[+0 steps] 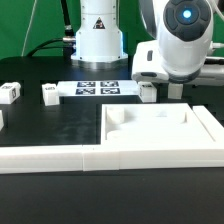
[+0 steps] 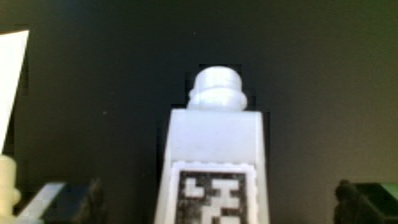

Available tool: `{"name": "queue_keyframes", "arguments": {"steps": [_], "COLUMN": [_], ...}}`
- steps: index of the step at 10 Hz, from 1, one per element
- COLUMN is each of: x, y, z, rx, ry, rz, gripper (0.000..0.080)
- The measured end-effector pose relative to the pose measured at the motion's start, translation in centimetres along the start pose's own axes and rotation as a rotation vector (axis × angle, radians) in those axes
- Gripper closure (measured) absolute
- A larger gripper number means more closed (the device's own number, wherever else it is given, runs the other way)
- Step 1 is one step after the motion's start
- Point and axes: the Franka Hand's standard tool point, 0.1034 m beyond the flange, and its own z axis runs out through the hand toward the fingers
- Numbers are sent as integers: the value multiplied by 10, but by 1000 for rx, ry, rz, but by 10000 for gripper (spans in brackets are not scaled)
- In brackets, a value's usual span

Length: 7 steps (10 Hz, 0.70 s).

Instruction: Assemble one leg

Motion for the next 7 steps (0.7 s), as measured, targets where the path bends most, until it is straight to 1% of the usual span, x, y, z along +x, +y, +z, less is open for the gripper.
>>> {"name": "queue_keyframes", "arguments": {"steps": [3,4,5,6,7], "x": [0,0,0,0,0], "y": [0,0,0,0,0], "z": [3,3,3,3,3], "rx": [-3,-3,-3,-3,-3], "ry": [-6,-6,-6,-6,-6], "rz": [0,0,0,0,0], "gripper": [151,268,415,415,512]}}
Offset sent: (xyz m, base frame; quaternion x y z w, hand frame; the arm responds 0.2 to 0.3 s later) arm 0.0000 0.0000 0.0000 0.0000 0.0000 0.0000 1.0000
